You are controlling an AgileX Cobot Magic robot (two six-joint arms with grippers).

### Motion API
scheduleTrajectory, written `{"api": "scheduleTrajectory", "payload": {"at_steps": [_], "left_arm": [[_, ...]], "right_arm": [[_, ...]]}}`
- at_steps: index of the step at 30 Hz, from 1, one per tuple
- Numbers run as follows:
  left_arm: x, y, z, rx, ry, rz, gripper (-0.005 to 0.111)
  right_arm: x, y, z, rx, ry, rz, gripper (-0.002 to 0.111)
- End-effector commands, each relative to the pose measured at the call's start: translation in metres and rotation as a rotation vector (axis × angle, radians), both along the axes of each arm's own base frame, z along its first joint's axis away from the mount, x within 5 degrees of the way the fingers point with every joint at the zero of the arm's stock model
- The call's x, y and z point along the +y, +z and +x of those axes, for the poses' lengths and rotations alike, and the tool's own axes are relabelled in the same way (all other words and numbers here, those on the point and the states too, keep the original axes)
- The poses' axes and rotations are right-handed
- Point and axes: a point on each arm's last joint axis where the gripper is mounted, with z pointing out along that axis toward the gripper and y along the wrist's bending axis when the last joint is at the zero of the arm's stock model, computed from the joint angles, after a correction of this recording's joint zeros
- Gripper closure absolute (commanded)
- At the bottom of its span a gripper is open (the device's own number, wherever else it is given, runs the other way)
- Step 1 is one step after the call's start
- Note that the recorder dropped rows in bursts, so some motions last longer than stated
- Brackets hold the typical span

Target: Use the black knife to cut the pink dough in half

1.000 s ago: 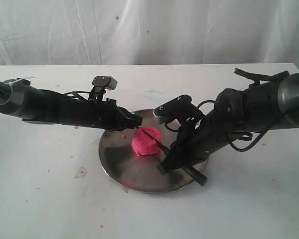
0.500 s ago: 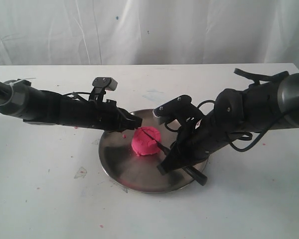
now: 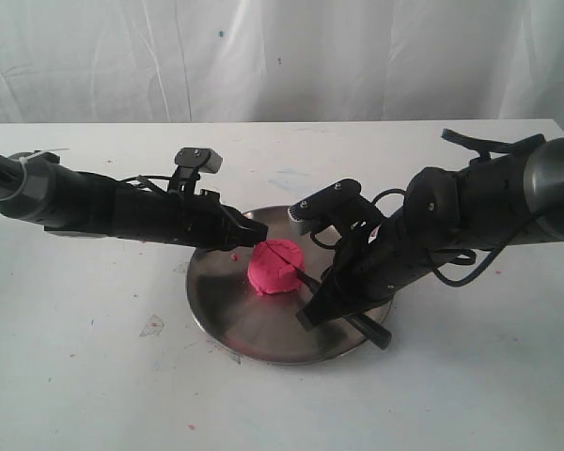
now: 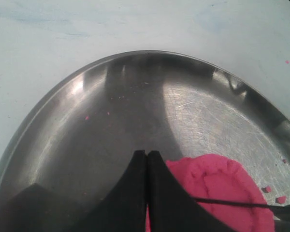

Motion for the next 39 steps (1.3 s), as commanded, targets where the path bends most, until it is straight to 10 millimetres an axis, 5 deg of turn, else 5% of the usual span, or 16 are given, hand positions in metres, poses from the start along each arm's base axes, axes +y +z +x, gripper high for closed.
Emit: {"api": "scheduleTrajectory", "payload": {"at_steps": [1,11,27,39], "left_arm": [[0.0,-0.011,-0.004,0.021,-0.012,0.032,0.107],[0.0,-0.031,-0.006,0.066,-0.021,0.05,0.107],[0.001,-0.025,-0.005,0.052,-0.016,0.052,0.107],[0.006,0.027,-0.003,-0.086,0.002,0.097,0.107]], "right_arm": [[0.001,0.004,0.0,-0.018,0.001,0.009,0.108],[0.002,0.004,0.0,-0.016,-0.006,0.015,0.108],[0.002,0.004,0.001,-0.026,-0.009,0.018,0.108],[0.002,-0.003,-0.002,0.021,0.005,-0.001,0.108]]}}
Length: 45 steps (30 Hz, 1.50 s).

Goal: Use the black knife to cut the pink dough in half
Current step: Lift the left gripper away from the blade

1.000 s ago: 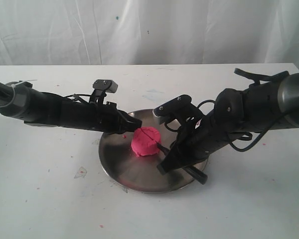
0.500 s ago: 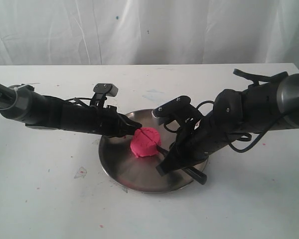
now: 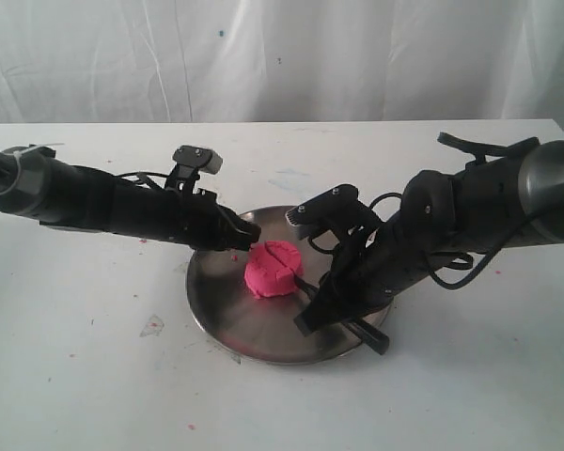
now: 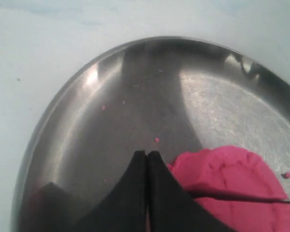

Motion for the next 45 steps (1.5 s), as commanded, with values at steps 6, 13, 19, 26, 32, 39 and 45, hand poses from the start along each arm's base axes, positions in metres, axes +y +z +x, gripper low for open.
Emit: {"api": "scheduleTrajectory", "payload": {"at_steps": [6,13,19,26,32,39,45], "left_arm": [[0.001,0.034,-0.005,-0.065,-0.015,0.013,0.107],[0.002,0.056,-0.01,-0.091,-0.03,0.02,0.107],[0.002,0.07,-0.015,-0.094,-0.046,-0.001,0.107],[-0.001,0.086,-0.025,-0.081,-0.106,-0.034,0.107],[0.006,0.125,-0.042,-0.108,-0.111,0.024,0.107],[0.019,0.163,-0.077,-0.187,-0.061,0.041,0.107],[0.025,0.176,-0.104,-0.191,-0.054,0.018,0.107]], "right_arm": [[0.0,0.0,0.0,0.003,0.005,0.0,0.108],[0.0,0.0,0.0,0.009,-0.009,0.005,0.108],[0.0,0.0,-0.001,0.016,-0.007,0.003,0.108],[-0.001,-0.002,-0.005,0.056,0.01,-0.013,0.108],[-0.001,-0.002,-0.005,0.058,0.02,-0.028,0.108],[-0.007,-0.002,-0.008,0.087,0.017,-0.082,0.108],[-0.011,0.006,-0.012,0.096,0.009,-0.107,0.108]]}}
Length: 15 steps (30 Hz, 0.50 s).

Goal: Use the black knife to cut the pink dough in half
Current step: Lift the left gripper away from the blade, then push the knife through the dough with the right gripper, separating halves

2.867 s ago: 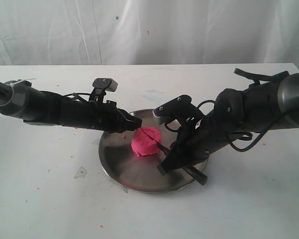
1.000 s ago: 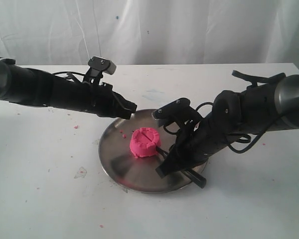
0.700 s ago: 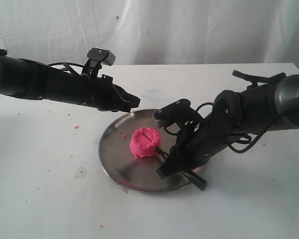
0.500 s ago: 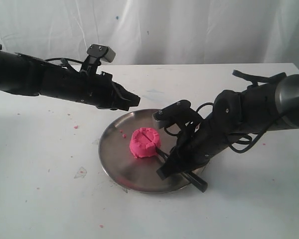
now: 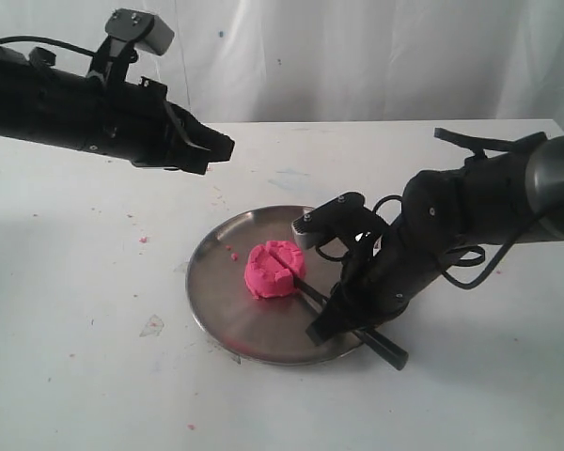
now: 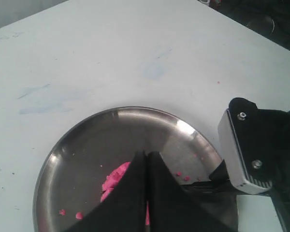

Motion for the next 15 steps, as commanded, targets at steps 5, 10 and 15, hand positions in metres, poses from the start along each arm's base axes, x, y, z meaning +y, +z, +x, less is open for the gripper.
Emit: {"api": "scheduleTrajectory", "payload": {"at_steps": [5,10,15], "left_arm": [[0.008,0.015,-0.042,0.015,0.0,-0.054,0.107],[0.011,0.018,-0.051,0.003,0.01,-0.056,0.107],[0.011,0.02,-0.053,0.0,0.002,-0.059,0.107]], "right_arm": [[-0.006,0.003,-0.011,0.095,0.018,-0.054,0.108],[-0.005,0.003,-0.01,0.09,0.011,-0.05,0.108],[-0.004,0.004,-0.007,0.058,-0.006,-0.034,0.108]]}}
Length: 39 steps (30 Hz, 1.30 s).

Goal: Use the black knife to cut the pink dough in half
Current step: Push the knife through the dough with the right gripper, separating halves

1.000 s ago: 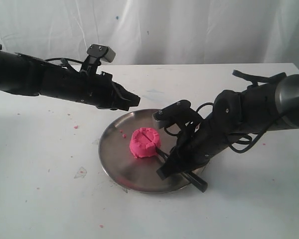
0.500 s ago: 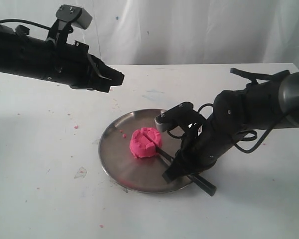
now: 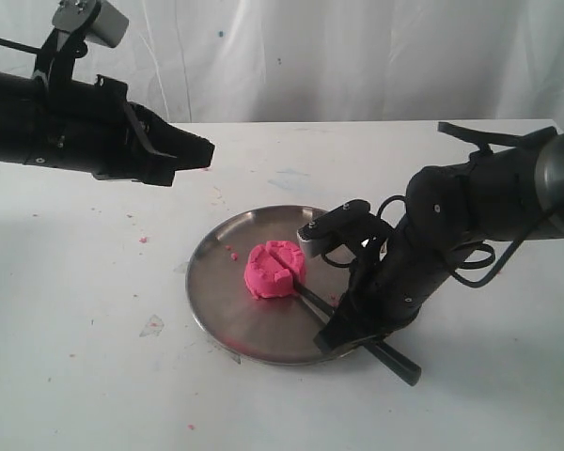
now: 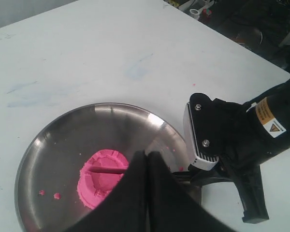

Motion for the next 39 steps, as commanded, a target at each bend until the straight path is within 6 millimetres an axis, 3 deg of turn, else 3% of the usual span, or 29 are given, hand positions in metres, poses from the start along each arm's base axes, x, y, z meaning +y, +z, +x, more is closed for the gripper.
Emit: {"api": "scheduleTrajectory", "payload": {"at_steps": [1,39], "left_arm": [[-0.001,0.002,-0.003,0.006,-0.012,-0.016,0.107],[-0.001,0.002,-0.003,0.006,-0.01,-0.018,0.107]], "right_arm": [[0.0,0.001,0.002,-0.027,-0.012,0.005,0.108],[-0.004,0.015,0.002,-0.066,-0.064,0.001,0.108]]}}
